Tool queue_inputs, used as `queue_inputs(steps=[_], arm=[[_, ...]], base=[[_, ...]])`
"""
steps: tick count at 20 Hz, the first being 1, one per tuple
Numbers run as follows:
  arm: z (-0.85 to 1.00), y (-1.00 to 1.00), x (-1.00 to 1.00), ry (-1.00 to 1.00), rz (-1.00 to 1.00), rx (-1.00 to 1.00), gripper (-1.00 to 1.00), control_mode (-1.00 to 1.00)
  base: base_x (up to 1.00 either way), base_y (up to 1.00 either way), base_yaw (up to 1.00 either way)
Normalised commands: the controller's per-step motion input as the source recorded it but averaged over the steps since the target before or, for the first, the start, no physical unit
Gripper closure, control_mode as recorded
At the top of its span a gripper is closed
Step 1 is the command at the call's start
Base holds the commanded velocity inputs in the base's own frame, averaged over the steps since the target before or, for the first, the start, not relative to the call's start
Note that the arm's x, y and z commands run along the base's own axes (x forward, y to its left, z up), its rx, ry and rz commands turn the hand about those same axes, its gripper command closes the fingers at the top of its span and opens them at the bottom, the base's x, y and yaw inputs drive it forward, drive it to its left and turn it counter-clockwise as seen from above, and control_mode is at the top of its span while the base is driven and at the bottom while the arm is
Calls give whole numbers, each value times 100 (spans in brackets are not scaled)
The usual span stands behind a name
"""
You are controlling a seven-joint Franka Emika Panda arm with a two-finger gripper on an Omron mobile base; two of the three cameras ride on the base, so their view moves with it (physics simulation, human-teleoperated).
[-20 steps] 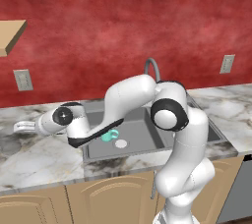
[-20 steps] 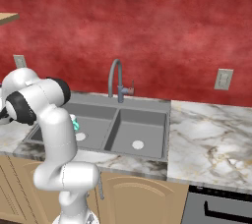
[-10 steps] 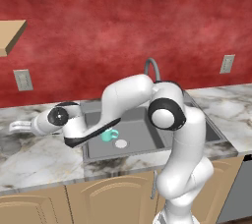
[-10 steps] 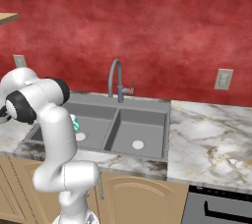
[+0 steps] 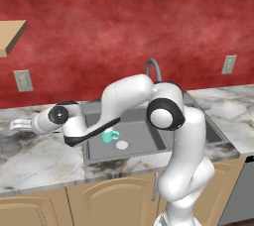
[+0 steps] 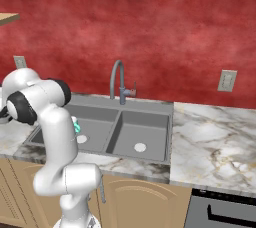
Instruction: Place the mug in the left basin and the glass cup in the right basin of the sink.
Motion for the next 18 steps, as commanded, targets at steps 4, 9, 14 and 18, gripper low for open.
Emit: queue_inputs(steps=[4, 9, 14, 18], arm=[[0, 17, 16, 1, 0, 0, -100, -100], [0, 32, 2, 2, 2, 0, -100, -100], [-4, 25, -6, 2, 5, 0, -100, -100], [-21, 4, -15, 4, 6, 0, -100, -100]], base=[[0, 0, 0], [0, 0, 0], [0, 0, 0], [0, 0, 0]])
